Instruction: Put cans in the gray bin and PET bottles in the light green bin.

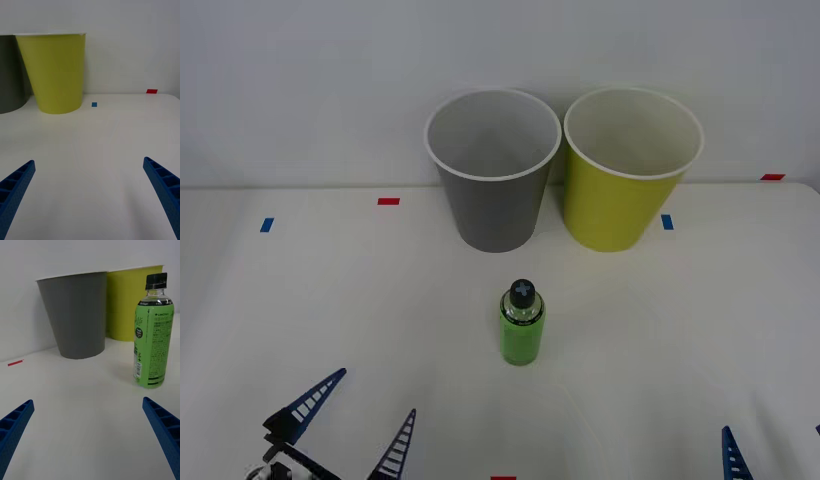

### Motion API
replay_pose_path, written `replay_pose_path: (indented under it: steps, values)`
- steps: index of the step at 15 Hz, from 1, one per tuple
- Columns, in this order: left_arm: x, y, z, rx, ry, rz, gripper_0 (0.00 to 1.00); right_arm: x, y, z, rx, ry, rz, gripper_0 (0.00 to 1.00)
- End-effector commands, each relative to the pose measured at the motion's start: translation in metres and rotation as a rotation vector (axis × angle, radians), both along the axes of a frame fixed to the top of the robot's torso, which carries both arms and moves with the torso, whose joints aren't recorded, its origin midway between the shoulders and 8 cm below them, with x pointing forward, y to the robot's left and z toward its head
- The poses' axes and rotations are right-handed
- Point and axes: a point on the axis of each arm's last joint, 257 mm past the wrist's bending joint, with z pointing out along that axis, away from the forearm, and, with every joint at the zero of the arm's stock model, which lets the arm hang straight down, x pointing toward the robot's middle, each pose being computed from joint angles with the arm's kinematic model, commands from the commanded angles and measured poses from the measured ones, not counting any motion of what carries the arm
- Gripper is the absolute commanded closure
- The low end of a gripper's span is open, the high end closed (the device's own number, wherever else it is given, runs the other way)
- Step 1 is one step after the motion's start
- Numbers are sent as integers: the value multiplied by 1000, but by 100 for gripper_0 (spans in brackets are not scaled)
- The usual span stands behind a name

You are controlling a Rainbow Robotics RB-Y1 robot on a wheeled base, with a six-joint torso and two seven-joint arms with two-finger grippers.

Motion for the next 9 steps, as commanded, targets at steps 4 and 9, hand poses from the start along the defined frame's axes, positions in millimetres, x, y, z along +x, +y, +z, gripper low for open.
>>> replay_pose_path:
  steps: [4,9]
  values:
    - [30,-44,5,-13,11,-107,0,0,0,0,0,0,0,0]
    - [48,-75,5,-12,-5,-191,0,0,0,0,0,0,0,0]
